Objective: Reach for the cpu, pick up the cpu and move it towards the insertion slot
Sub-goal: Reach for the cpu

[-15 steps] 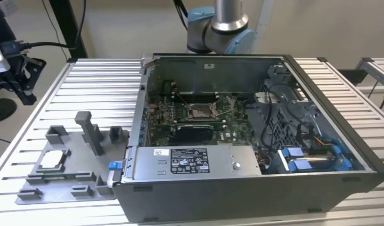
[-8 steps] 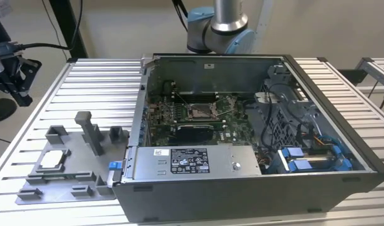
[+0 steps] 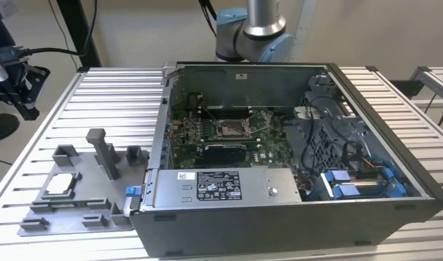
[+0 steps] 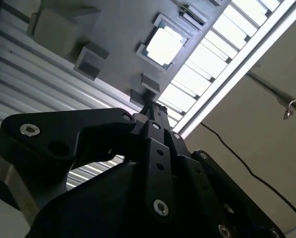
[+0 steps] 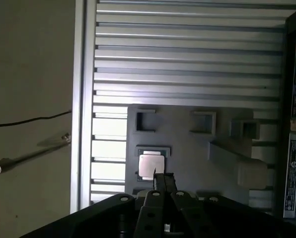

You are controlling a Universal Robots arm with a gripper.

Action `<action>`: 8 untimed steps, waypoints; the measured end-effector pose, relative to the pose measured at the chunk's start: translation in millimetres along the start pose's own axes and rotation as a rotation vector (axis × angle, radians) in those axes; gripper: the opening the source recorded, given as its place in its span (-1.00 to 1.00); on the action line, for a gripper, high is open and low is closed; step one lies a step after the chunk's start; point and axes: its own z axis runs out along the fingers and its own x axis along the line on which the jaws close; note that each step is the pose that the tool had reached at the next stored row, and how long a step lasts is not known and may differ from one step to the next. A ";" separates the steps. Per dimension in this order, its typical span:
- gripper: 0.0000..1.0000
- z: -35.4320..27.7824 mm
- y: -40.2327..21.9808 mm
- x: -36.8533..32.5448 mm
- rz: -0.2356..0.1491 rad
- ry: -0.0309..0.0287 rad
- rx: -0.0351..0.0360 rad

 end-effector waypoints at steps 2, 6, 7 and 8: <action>-1.00 0.0 0.0 0.0 0.000 0.0002 0.0001; -1.00 0.0 0.1 0.0 0.000 0.0002 0.0001; -1.00 0.0 0.1 0.0 0.000 0.0001 0.0001; -1.00 0.0 0.1 0.0 0.000 0.0002 0.0001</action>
